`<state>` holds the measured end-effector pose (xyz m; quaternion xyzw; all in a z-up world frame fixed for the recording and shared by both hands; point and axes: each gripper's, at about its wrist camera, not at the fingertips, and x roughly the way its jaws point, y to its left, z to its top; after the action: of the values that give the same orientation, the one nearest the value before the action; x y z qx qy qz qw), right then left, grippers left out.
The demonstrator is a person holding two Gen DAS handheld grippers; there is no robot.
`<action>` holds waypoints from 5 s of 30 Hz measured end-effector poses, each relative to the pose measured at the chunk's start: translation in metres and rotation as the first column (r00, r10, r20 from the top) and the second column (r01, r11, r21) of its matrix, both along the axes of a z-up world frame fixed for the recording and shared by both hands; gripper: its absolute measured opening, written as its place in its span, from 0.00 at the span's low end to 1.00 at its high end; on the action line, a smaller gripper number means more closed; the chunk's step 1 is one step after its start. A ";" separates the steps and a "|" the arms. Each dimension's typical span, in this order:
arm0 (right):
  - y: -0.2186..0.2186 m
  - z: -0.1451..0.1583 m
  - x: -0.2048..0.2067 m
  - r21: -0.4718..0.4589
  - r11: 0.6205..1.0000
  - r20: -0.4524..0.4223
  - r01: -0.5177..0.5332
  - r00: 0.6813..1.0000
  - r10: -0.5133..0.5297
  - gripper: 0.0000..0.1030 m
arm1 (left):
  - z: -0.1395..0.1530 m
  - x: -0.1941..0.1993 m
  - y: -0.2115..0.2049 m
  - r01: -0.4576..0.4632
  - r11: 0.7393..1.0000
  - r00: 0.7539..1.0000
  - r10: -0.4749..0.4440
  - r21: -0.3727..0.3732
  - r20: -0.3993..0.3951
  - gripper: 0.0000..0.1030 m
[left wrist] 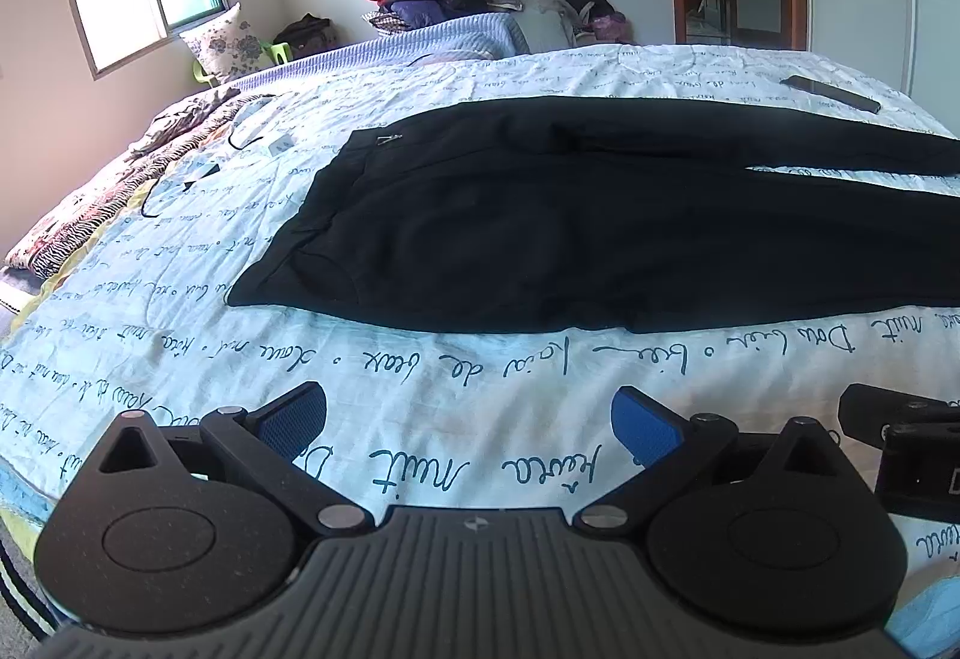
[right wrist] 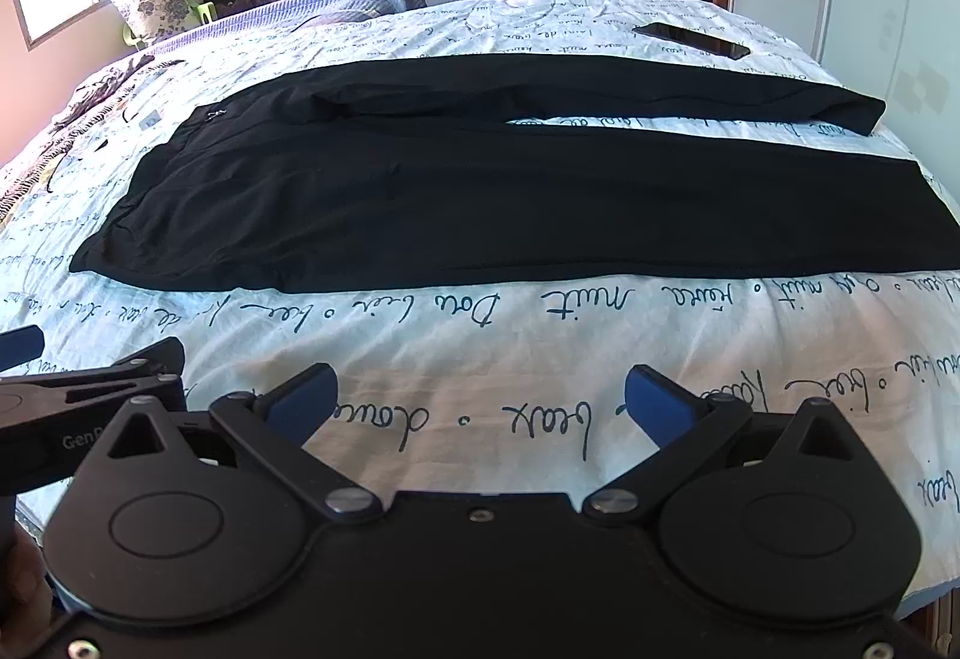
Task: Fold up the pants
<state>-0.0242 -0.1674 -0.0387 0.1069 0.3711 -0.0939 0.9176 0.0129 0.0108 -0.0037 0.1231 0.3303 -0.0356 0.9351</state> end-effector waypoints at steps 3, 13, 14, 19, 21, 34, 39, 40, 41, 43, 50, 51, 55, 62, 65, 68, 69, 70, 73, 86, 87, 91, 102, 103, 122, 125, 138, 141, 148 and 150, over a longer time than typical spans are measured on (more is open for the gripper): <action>0.002 0.002 0.002 -0.001 1.000 0.009 -0.013 1.000 0.013 1.00 | 0.000 0.003 0.000 0.005 1.000 1.000 -0.005 0.005 -0.001 1.00; 0.003 0.005 0.014 -0.006 1.000 0.015 -0.019 1.000 0.019 1.00 | -0.007 0.021 0.002 -0.002 1.000 1.000 0.003 0.005 -0.022 1.00; 0.003 0.005 0.016 -0.003 1.000 0.014 -0.020 1.000 0.021 1.00 | -0.008 0.023 0.003 -0.004 1.000 1.000 0.004 0.003 -0.025 1.00; 0.005 0.001 0.022 0.011 0.998 0.013 -0.055 0.998 0.055 1.00 | -0.013 0.034 0.007 -0.012 1.000 0.999 0.012 -0.013 -0.053 1.00; 0.008 0.001 0.025 0.006 0.997 0.017 -0.076 0.997 0.076 1.00 | -0.015 0.038 0.010 -0.015 1.000 0.998 0.013 -0.025 -0.065 1.00; 0.025 0.031 0.096 -0.203 0.901 0.148 -0.384 0.897 0.416 1.00 | 0.003 0.098 0.064 -0.058 0.987 0.997 0.049 -0.151 -0.060 1.00; 0.024 0.051 0.178 -0.324 0.846 0.118 -0.423 0.869 0.480 1.00 | 0.014 0.160 0.100 -0.113 0.988 0.993 0.109 -0.108 -0.044 0.99; 0.024 0.053 0.198 -0.357 0.838 0.109 -0.413 0.872 0.477 1.00 | 0.018 0.174 0.106 -0.119 0.988 0.993 0.117 -0.098 -0.031 0.99; 0.024 0.055 0.216 -0.381 0.831 0.105 -0.405 0.874 0.474 1.00 | 0.021 0.187 0.109 -0.119 0.989 0.993 0.118 -0.083 -0.014 0.99; 0.018 0.056 0.256 -0.381 0.819 0.083 -0.429 0.866 0.493 1.00 | 0.025 0.214 0.113 -0.104 0.994 0.994 0.105 -0.043 0.014 0.99; -0.002 0.039 0.374 -0.245 0.748 0.038 -0.617 0.765 0.643 0.99 | 0.020 0.308 0.106 0.047 0.989 0.997 -0.055 0.140 0.058 0.99; -0.001 0.034 0.383 -0.262 0.732 0.030 -0.629 0.753 0.658 0.98 | 0.017 0.319 0.103 0.072 0.986 0.996 -0.080 0.153 0.051 0.99; 0.001 0.014 0.424 -0.293 0.667 -0.034 -0.685 0.704 0.709 0.98 | 0.007 0.367 0.100 0.205 0.970 0.978 -0.209 0.133 0.017 0.98; -0.009 -0.005 0.482 -0.098 0.626 -0.104 -0.774 0.634 0.767 0.93 | -0.012 0.436 0.098 0.461 0.887 0.887 -0.460 0.029 -0.046 0.98; -0.016 -0.012 0.501 -0.008 0.610 -0.133 -0.792 0.606 0.784 0.89 | -0.023 0.460 0.101 0.507 0.862 0.858 -0.506 -0.019 -0.083 0.98; -0.018 -0.018 0.512 0.051 0.596 -0.172 -0.801 0.581 0.796 0.69 | -0.035 0.480 0.103 0.522 0.851 0.844 -0.524 -0.051 -0.113 0.97; -0.018 -0.018 0.511 0.057 0.586 -0.171 -0.809 0.570 0.804 0.65 | -0.038 0.485 0.105 0.522 0.851 0.842 -0.526 -0.064 -0.121 0.98; -0.017 -0.018 0.510 0.059 0.572 -0.173 -0.818 0.556 0.813 0.59 | -0.041 0.490 0.107 0.523 0.847 0.836 -0.532 -0.096 -0.134 0.98; -0.012 -0.018 0.505 0.045 0.540 -0.185 -0.841 0.524 0.831 0.47 | -0.053 0.504 0.117 0.514 0.820 0.805 -0.563 -0.252 -0.190 0.99; 0.006 -0.005 0.479 -0.159 0.565 -0.168 -0.810 0.586 0.793 0.08 | -0.035 0.487 0.121 0.413 0.858 0.863 -0.476 -0.305 -0.170 0.39; 0.008 -0.003 0.477 -0.193 0.568 -0.166 -0.800 0.598 0.784 0.07 | -0.032 0.482 0.118 0.418 0.867 0.872 -0.466 -0.270 -0.148 0.39; 0.023 0.008 0.465 -0.389 0.557 -0.146 -0.734 0.646 0.749 0.06 | -0.019 0.465 0.106 0.405 0.903 0.910 -0.413 -0.144 -0.031 0.40; 0.062 0.035 0.358 -0.758 0.370 -0.079 -0.538 0.639 0.765 0.05 | 0.011 0.410 0.115 0.380 0.924 0.918 -0.372 -0.038 0.135 0.41; 0.063 0.038 0.344 -0.768 0.358 -0.076 -0.532 0.630 0.773 0.05 | 0.017 0.395 0.117 0.387 0.922 0.912 -0.379 -0.025 0.157 0.41; 0.099 -0.014 0.141 -0.695 0.074 -0.292 -0.716 0.374 0.881 0.05 | -0.026 0.193 0.163 0.389 0.920 0.918 -0.391 0.042 0.062 0.41; 0.104 -0.010 0.140 -0.683 0.084 -0.277 -0.725 0.365 0.889 0.05 | -0.032 0.190 0.169 0.363 0.926 0.928 -0.369 0.100 0.047 0.47; 0.113 -0.025 0.118 -0.676 0.058 -0.327 -0.734 0.370 0.869 0.06 | -0.007 0.173 0.179 0.275 0.951 0.960 -0.280 0.139 0.022 0.58; 0.118 -0.024 0.106 -0.691 0.057 -0.328 -0.721 0.383 0.864 0.06 | 0.001 0.178 0.161 0.266 0.959 0.962 -0.271 0.096 0.041 0.59; 0.125 -0.034 0.095 -0.715 0.089 -0.303 -0.693 0.423 0.854 0.07 | 0.016 0.175 0.117 0.224 0.974 0.962 -0.226 0.026 0.152 0.65; 0.126 -0.037 0.092 -0.724 0.116 -0.285 -0.680 0.448 0.847 0.07 | 0.017 0.177 0.114 0.222 0.975 0.963 -0.221 0.011 0.151 0.73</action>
<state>0.0677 -0.0413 -0.0757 -0.4878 0.1988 0.2588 0.8097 0.1901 0.1249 0.0130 0.1588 0.2426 -0.1315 0.9480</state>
